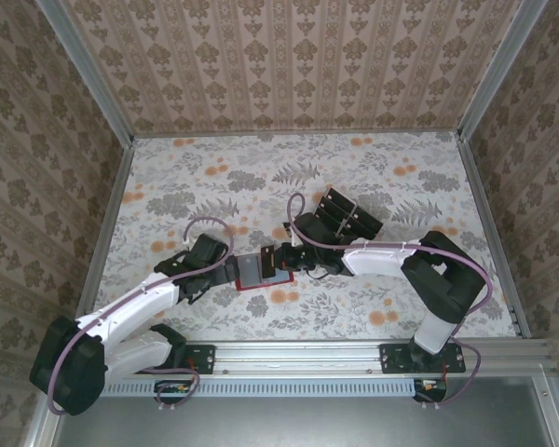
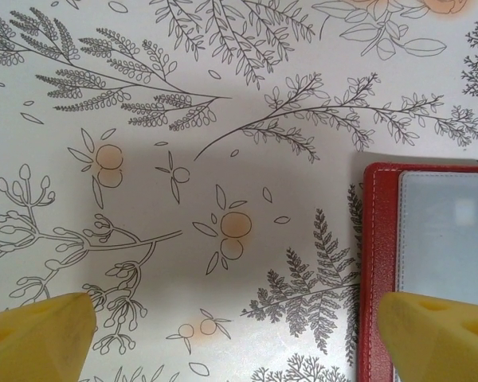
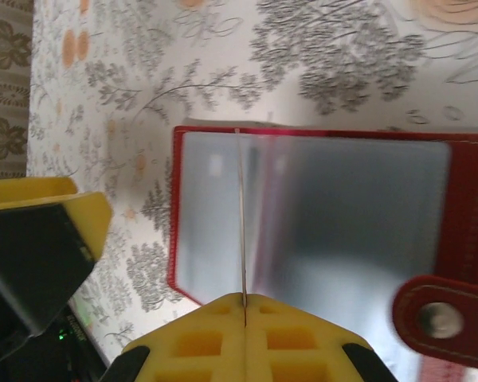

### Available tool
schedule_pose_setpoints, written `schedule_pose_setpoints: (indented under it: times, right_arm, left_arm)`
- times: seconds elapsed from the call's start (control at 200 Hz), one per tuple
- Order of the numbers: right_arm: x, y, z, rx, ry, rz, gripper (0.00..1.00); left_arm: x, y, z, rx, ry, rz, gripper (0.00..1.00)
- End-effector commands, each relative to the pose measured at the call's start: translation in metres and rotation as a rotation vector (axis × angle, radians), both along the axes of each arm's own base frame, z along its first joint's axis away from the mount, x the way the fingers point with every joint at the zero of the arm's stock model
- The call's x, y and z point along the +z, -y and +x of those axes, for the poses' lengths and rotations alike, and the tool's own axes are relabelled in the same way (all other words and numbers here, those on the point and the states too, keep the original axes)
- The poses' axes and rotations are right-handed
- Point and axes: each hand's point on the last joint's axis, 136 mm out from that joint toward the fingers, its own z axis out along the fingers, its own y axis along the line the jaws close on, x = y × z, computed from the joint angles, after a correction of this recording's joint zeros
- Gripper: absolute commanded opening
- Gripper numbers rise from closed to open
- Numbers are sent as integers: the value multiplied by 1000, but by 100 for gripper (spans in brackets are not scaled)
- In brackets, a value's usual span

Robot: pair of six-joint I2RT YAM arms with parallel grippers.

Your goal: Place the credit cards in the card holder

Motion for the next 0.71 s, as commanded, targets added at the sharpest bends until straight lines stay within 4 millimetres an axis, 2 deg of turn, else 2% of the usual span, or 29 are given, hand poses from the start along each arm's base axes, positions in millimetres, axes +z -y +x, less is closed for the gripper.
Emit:
schedule_pose_setpoints:
  times: [0.0, 0.155, 0.385, 0.7]
  right_arm:
    - [-14, 6, 3, -4, -28, 14, 0]
    - [-24, 8, 2, -4, -53, 19, 0]
    - [-27, 9, 0, -9, -59, 27, 0]
    - [-31, 13, -2, -20, -64, 21, 0]
  left_arm:
    - [10, 2, 4, -12, 19, 4, 100]
    - [11, 11, 7, -37, 23, -2, 100]
    - [15, 31, 16, -88, 51, -11, 100]
    - [6, 46, 21, -122, 42, 2, 100]
